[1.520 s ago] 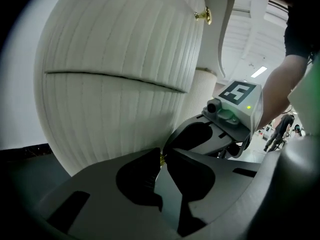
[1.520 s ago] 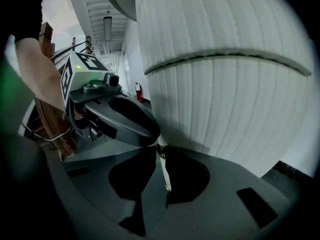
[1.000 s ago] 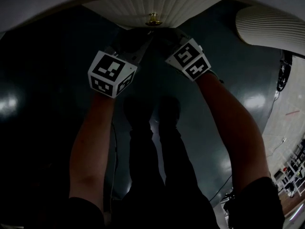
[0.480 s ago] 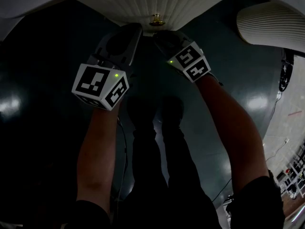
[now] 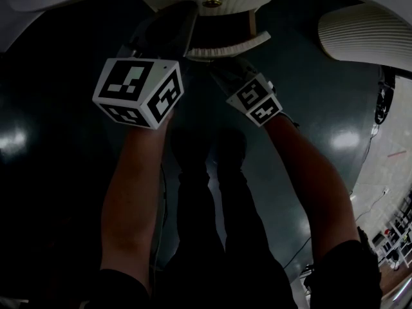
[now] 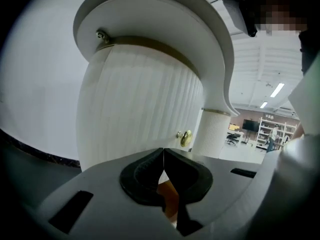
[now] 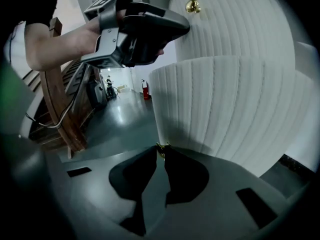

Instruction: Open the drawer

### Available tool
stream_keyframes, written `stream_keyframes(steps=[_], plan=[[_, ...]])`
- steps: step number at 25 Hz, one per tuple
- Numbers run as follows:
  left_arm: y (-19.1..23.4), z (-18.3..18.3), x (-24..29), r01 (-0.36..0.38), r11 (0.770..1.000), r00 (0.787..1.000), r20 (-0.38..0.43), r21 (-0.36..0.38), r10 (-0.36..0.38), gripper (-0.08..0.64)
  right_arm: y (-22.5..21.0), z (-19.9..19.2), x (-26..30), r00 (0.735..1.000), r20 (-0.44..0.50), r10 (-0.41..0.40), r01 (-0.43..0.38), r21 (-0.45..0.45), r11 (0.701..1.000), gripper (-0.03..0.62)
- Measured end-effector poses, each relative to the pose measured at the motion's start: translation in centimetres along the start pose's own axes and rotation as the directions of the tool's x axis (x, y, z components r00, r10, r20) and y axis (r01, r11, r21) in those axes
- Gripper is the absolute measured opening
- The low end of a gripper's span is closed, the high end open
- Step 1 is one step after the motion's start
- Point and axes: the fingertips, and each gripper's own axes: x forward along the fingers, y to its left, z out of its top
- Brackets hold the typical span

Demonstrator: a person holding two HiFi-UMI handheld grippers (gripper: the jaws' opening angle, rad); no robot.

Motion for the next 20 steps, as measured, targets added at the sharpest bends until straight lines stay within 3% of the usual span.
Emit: stream_keyframes(steps=[5,14,20], plan=[[0.3,2.3,-0.5,-0.03,0.999,0.999,-0.03,0.021,0.031,0.012,2.8,0.5,-1.7,1.0,-0.024,0.016,-0.015,0.033,0.999,0.019],[-2.8,0.7,-6.6,-0.068,0.997,0.998,-0.001,0.022,0.068,0.012,7.8,-2.7,-3.5,0.999,-0.036,0.019,-0.016,0.067,0.998,0.02],[-6.0,-1.1,-11.5,-0.08,0.997,0.996,-0.039,-0.02,0.079,0.012,10.6,-3.1,-4.5,0.998,-0.045,0.035,-0.03,0.096,0.995,0.02]])
